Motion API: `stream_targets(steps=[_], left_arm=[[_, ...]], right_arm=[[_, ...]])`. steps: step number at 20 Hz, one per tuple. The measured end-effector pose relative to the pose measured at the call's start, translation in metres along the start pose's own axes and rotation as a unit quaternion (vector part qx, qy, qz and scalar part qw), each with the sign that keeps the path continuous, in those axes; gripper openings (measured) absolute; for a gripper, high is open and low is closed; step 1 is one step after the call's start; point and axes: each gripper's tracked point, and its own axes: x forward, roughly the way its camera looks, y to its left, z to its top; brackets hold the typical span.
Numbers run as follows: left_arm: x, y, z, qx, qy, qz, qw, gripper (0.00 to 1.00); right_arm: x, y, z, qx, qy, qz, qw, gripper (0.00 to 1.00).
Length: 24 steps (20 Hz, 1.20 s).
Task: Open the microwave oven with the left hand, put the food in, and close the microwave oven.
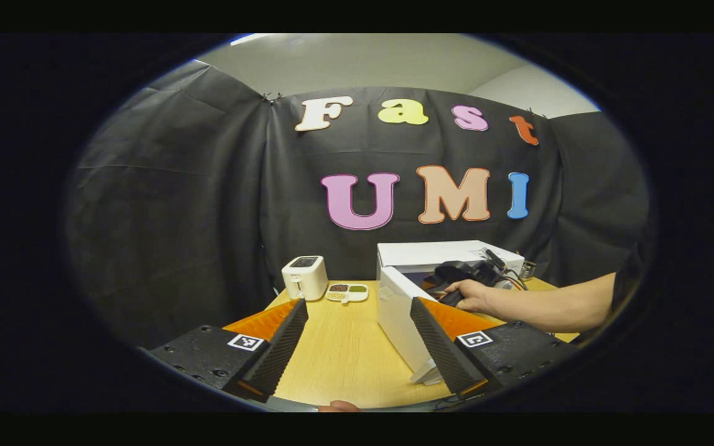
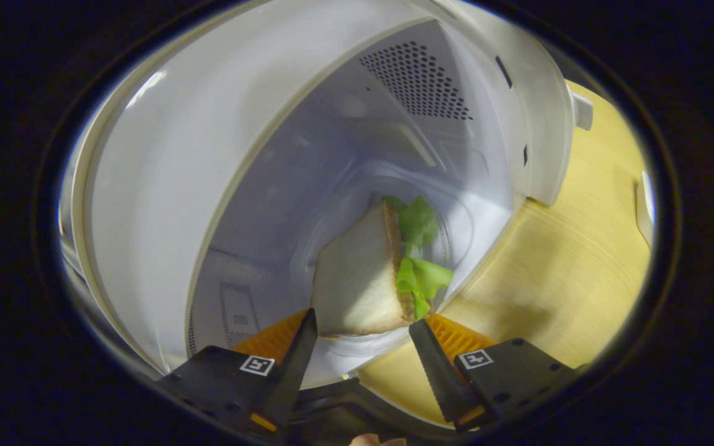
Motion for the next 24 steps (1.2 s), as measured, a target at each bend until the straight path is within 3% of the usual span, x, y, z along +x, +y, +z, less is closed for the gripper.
stream_targets(steps=[6,7,8,17,18,19,22,23,24], left_arm=[[0.001,-0.005,-0.001,-0.002,0.000,-0.004,1.000,0.98],[0.001,-0.006,-0.001,-0.002,0.001,-0.005,1.000,0.94],[0.001,-0.006,-0.001,-0.001,0.002,-0.005,1.000,0.98],[-0.001,-0.013,0.000,0.001,0.001,-0.006,1.000,0.98],[-0.002,-0.014,-0.001,0.001,0.000,-0.006,1.000,1.00],[-0.002,-0.015,-0.002,0.001,0.001,-0.007,1.000,0.97],[-0.004,-0.019,-0.003,-0.004,0.005,-0.012,1.000,0.98],[-0.004,-0.017,-0.001,0.001,0.003,-0.010,1.000,0.98],[-0.004,-0.013,-0.001,0.007,0.000,-0.008,1.000,1.00]], right_arm=[[-0.013,0.004,-0.010,-0.002,0.036,0.016,0.999,0.91],[-0.015,0.005,-0.012,-0.002,0.042,0.019,0.999,0.91],[-0.017,0.006,-0.012,-0.004,0.043,0.023,0.999,0.92],[-0.029,-0.008,-0.017,-0.053,0.019,0.028,0.998,0.92],[-0.031,-0.009,-0.016,-0.060,0.014,0.029,0.998,0.82],[-0.034,-0.009,-0.015,-0.067,0.008,0.033,0.997,0.92],[-0.045,-0.008,-0.008,-0.092,-0.016,0.045,0.995,0.92],[-0.051,-0.008,-0.006,-0.101,-0.023,0.051,0.993,0.82],[-0.058,-0.007,-0.003,-0.109,-0.032,0.059,0.992,0.92]])
